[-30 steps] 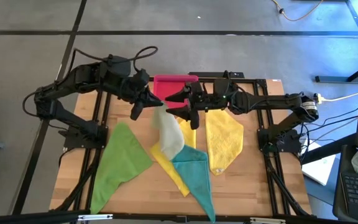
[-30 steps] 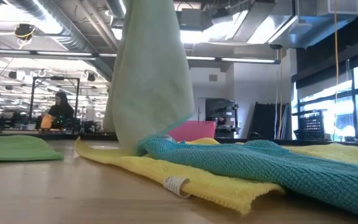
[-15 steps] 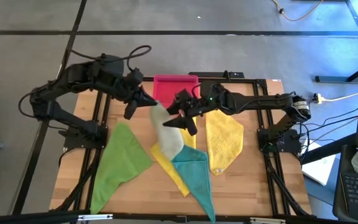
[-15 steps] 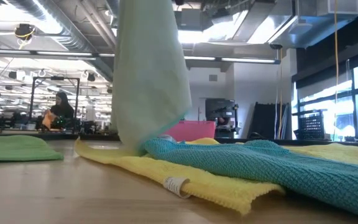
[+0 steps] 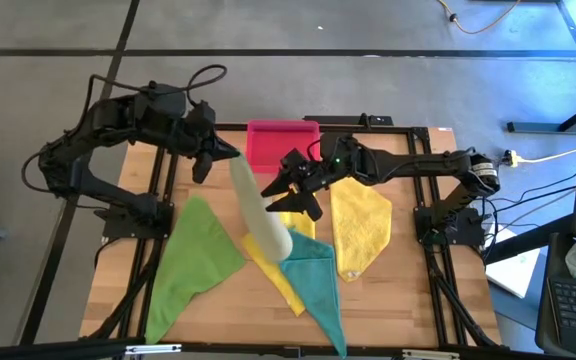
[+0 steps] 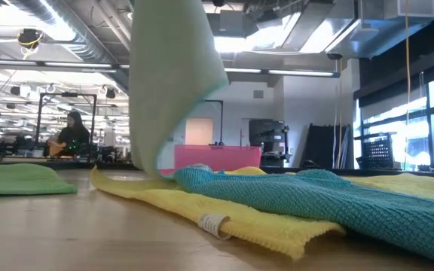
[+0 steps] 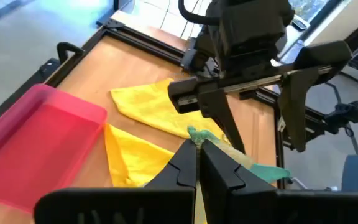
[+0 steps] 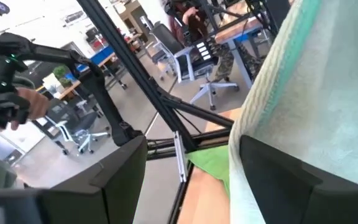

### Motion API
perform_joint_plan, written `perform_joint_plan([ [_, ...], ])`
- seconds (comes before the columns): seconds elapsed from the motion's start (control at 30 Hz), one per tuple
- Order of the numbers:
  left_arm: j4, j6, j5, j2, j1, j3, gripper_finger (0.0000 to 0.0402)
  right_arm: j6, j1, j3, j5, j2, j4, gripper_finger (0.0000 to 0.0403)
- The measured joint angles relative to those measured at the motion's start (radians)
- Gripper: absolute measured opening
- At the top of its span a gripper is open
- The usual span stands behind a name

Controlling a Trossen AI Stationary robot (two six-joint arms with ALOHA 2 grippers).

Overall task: Fold microfiber towels
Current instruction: Fold the light green microfiber cloth

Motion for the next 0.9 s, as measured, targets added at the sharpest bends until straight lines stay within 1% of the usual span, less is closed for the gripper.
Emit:
perform_joint_plan([
  [0.07,0.028,0.0,0.074,0.001,0.0,0.0,0.0,-0.026,0.0,0.0,0.038,0.0,-0.008,0.026],
  [0.2,0.077,-0.001,0.26,0.002,-0.001,0.0,0.0,-0.12,-0.021,-0.002,0.166,-0.017,0.019,0.026],
  [0.27,0.083,-0.009,0.312,0.003,-0.002,0.0,0.0,-0.153,-0.037,-0.001,0.209,-0.025,0.065,0.026],
  [0.4,0.113,-0.032,0.335,0.003,-0.001,0.0,0.0,-0.153,-0.065,-0.001,0.209,-0.02,0.091,0.026],
  [0.47,0.131,-0.031,0.336,0.003,-0.001,0.0,0.0,-0.15,-0.069,-0.001,0.176,-0.002,0.126,0.026],
  [0.6,0.139,-0.03,0.337,0.003,-0.001,0.0,0.0,-0.035,-0.068,-0.001,0.097,0.048,0.272,0.026],
  [0.7,0.135,-0.034,0.337,0.003,-0.001,0.0,0.0,-0.017,-0.057,0.015,0.108,0.056,0.298,0.026],
  [0.8,0.133,-0.062,0.338,0.003,-0.001,0.0,0.0,-0.076,-0.049,0.051,0.146,0.056,0.299,0.026],
  [0.9,0.131,-0.073,0.338,0.003,-0.001,0.0,0.0,-0.103,-0.05,0.092,0.147,0.056,0.275,0.0258],
])
